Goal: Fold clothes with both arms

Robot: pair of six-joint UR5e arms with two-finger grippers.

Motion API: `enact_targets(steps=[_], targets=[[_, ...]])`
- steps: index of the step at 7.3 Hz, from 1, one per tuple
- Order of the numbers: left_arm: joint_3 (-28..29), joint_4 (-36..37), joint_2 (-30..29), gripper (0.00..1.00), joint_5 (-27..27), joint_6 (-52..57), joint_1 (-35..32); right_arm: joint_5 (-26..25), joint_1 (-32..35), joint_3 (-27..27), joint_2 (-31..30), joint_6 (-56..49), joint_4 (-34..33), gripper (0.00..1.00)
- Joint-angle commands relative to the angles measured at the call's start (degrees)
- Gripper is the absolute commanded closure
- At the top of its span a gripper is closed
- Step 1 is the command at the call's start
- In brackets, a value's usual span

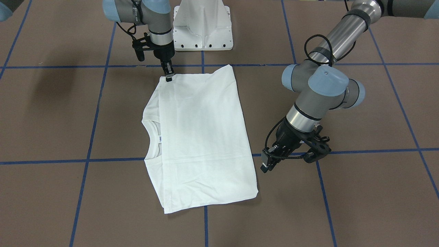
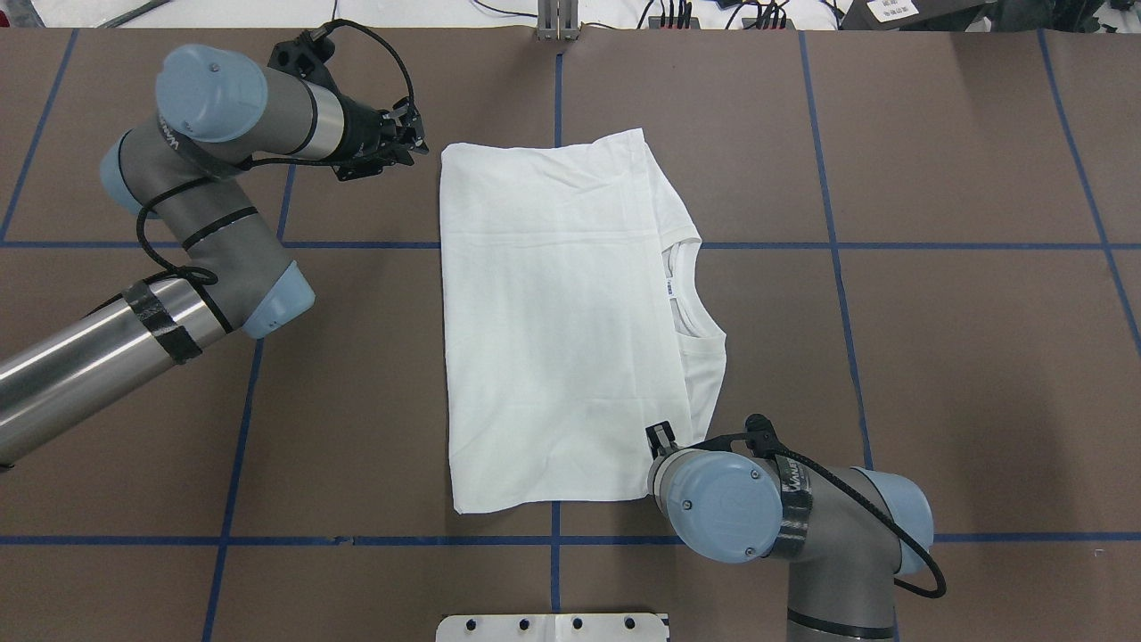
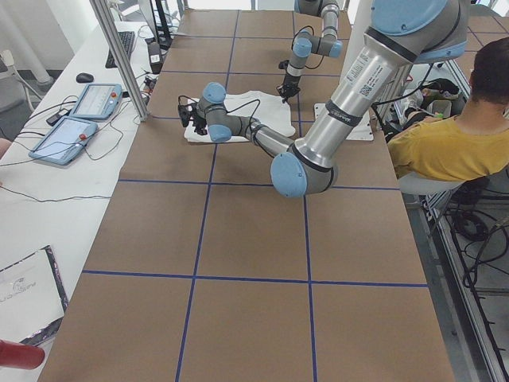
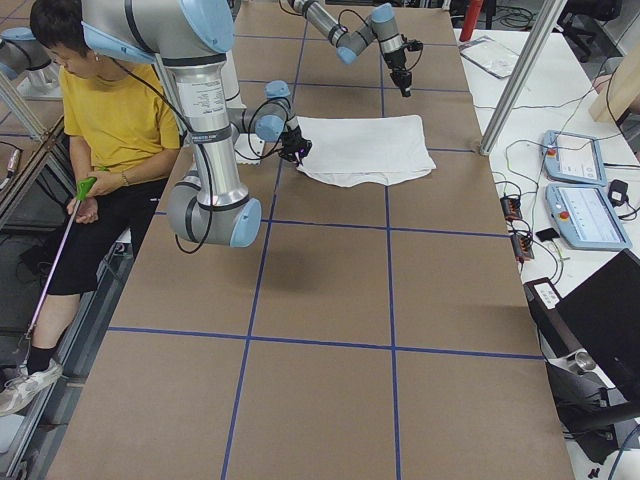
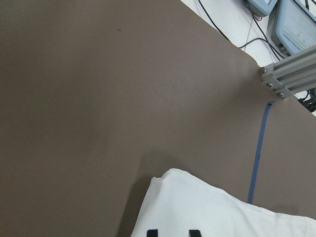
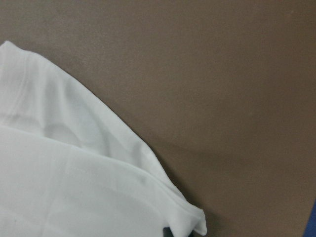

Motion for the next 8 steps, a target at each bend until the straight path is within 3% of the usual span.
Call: enact_targets(steps=[1, 4, 6, 8], targets=[[-2.1, 0.1, 0.8, 0.67, -0.1, -1.9, 0.1, 0.2, 0.3, 2.2, -0.7, 0.2, -0.8, 1.0], [-13.0, 3.0, 7.0, 0.67, -0.6, -7.9, 1.2, 0.0, -0.6, 3.3, -0.5, 0.2, -3.7, 1.0], [-27.5, 3.4, 17.3, 0.64, 1.5, -16.4, 9.6, 0.1, -0.6, 3.4, -0.5, 0.2, -3.7, 1.0], [-35.6, 5.8, 24.3, 0.61, 12.9, -22.2, 22.8, 0.1, -0.6, 3.4, -0.5, 0.2, -3.7, 1.0]])
